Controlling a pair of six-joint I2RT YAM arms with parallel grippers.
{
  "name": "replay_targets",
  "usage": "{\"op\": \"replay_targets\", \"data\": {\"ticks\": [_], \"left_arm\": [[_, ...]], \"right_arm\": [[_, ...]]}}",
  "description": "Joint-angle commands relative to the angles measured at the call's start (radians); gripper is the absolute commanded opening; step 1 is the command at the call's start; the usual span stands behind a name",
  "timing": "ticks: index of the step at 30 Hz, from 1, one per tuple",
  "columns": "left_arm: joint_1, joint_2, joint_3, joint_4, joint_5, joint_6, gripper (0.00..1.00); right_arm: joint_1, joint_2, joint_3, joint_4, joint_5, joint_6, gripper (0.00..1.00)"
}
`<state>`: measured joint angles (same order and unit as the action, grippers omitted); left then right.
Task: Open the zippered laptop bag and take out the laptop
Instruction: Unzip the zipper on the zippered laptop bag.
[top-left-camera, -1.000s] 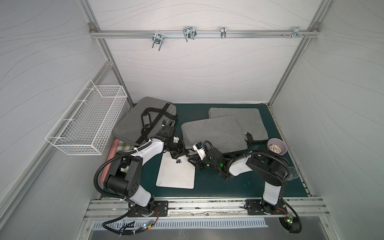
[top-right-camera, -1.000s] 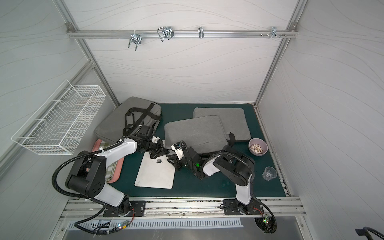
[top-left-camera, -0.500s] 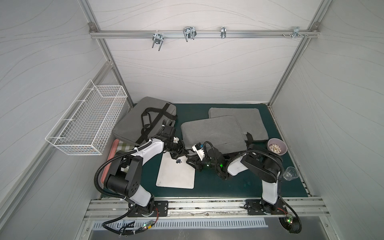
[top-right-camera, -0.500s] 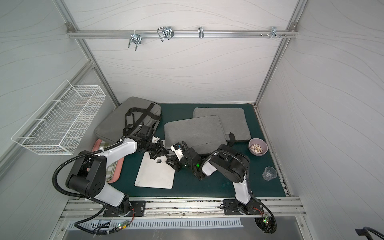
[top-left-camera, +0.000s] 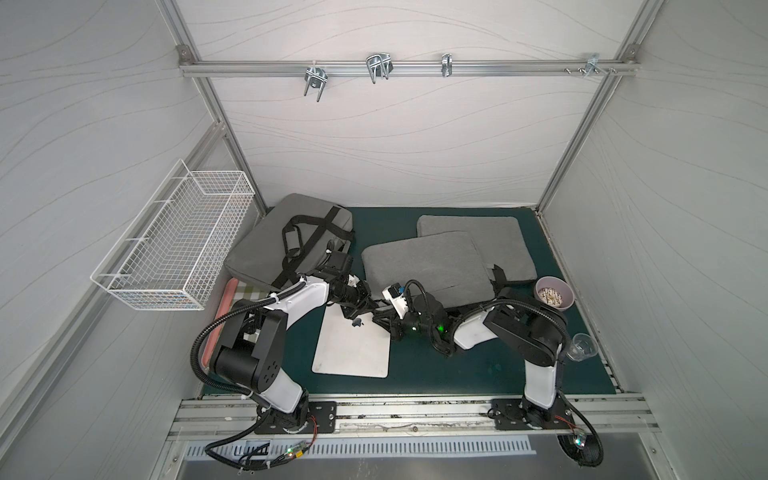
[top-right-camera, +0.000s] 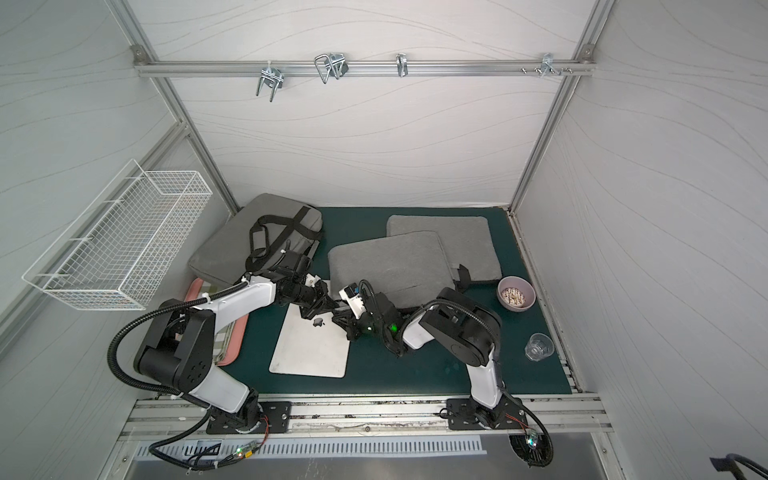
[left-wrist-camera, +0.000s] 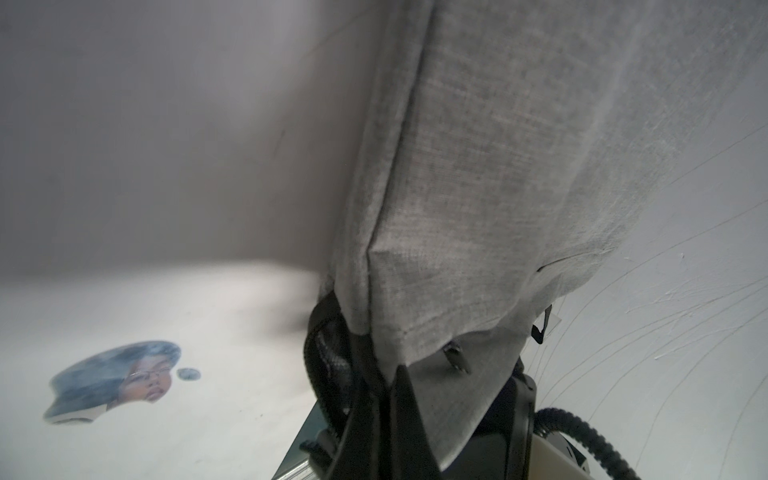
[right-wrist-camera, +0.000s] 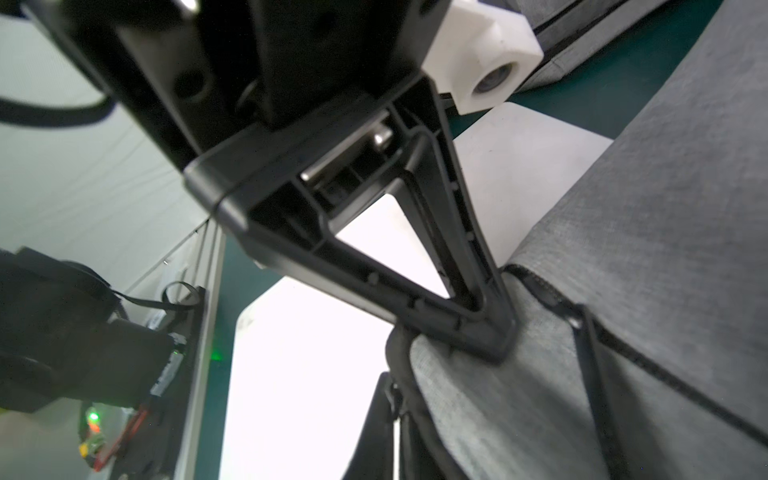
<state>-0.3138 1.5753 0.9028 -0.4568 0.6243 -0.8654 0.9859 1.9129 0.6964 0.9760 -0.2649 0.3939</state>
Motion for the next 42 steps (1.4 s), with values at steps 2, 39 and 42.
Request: {"op": "replay_targets", "data": {"ticks": [2, 39, 42], "left_arm": [[-0.018, 0.0, 0.072, -0.083, 0.032, 0.031, 0.0], [0.084, 0.009, 0.238, -0.24, -0.064, 0.193, 0.0], [0.094, 0.013, 0.247, -0.249, -0.057, 0.205, 0.0]], "right_arm": [[-0.019, -0.078, -0.01, 0.005, 0.071, -0.025, 0.0], [-0.107, -0.787, -0.093, -1.112, 0.495, -0.164, 0.0], [-0.168, -0.836, -0.101, -1.171, 0.493, -0.171, 0.0]]}}
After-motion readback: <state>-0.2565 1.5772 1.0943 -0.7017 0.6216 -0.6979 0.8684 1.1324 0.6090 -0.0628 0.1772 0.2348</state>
